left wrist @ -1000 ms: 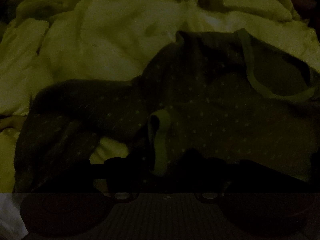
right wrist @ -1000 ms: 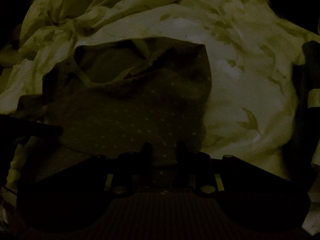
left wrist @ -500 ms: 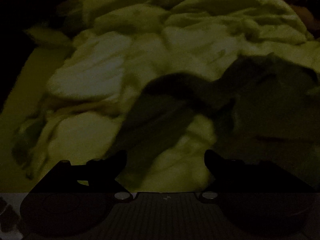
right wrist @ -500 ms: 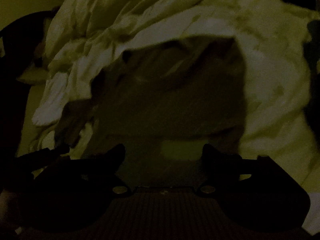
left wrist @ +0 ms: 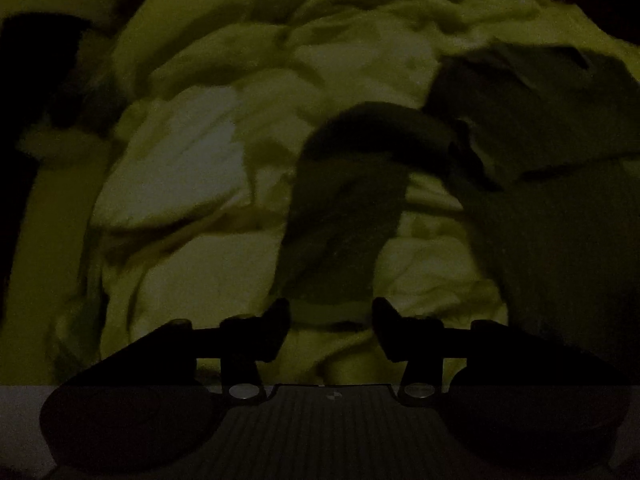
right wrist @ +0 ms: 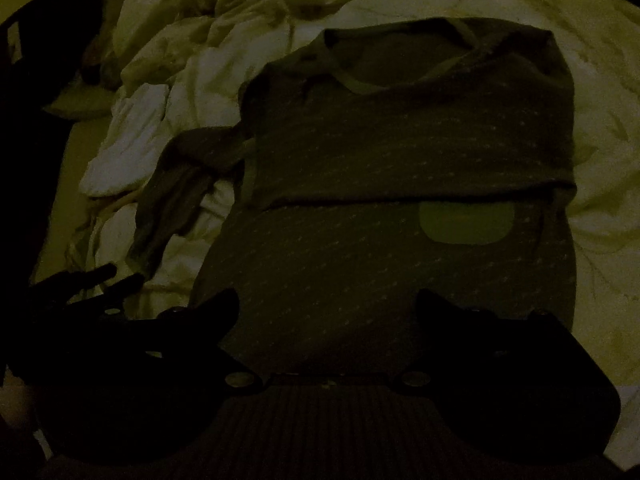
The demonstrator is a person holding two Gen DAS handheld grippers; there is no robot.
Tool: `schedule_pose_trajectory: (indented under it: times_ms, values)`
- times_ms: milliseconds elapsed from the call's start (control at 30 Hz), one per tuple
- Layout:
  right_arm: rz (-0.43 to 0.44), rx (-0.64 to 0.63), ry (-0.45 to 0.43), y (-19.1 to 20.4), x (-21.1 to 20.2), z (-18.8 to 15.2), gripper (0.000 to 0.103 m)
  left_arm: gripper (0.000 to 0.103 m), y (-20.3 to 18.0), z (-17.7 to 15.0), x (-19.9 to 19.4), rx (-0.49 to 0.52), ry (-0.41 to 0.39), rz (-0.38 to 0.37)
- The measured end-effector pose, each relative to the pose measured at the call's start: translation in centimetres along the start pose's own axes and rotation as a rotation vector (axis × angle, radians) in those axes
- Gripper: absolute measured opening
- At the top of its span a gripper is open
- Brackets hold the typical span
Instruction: Fold small clothes
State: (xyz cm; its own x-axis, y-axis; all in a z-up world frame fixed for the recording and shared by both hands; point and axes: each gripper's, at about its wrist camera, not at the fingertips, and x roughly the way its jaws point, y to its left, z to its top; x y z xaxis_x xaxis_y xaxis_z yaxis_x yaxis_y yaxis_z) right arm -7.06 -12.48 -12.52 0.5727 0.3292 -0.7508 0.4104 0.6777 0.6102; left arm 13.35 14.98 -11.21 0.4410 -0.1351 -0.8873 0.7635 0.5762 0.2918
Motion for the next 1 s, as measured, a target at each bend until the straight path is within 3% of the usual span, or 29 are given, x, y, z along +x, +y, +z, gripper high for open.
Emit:
schedule_pose_trajectory:
  times_ms: [167, 333, 367, 400, 433, 533, 600, 667, 833, 1000]
  values:
    - [-0.019, 0.012, 0.000, 0.5, -0.2, -0.8, 0.096, 0.103, -1.7, 0.8, 1.7, 0.158, 0.005, -0.017]
    - [-0.028, 0.025, -0.001, 0.9, -0.5, -1.9, 0.096, 0.099, -1.7, 0.5, 4.0, 0.171, 0.084, 0.022]
    - [-0.027, 0.026, -0.001, 1.0, -0.6, -2.1, 0.096, 0.093, -1.3, 0.5, 4.2, 0.143, 0.090, 0.014]
    - [-0.024, 0.027, -0.001, 1.1, -0.6, -2.2, 0.096, 0.076, -0.7, 0.5, 4.1, 0.104, 0.092, -0.001]
    - [-0.023, 0.028, 0.000, 1.1, -0.6, -2.3, 0.096, 0.069, 0.0, 0.6, 3.9, 0.051, 0.094, -0.020]
    - [-0.021, 0.027, 0.000, 1.4, -0.6, -2.6, 0.096, 0.071, 3.3, 1.3, 2.4, -0.168, 0.078, -0.074]
    - [-0.014, 0.026, -0.003, 1.5, -0.7, -2.6, 0.095, 0.070, 6.5, 2.0, 0.3, -0.348, 0.020, -0.124]
    - [-0.009, 0.028, -0.010, 1.6, -0.8, -2.7, 0.095, 0.070, 9.1, 2.6, -1.9, -0.447, -0.044, -0.147]
    - [0.000, 0.047, -0.048, 1.3, -1.5, -2.3, 0.095, 0.070, 13.9, 4.1, -6.0, -0.563, -0.161, -0.104]
    - [0.003, 0.056, -0.059, 0.8, -2.0, -2.1, 0.095, 0.070, 16.0, 5.1, -7.3, -0.612, -0.173, -0.121]
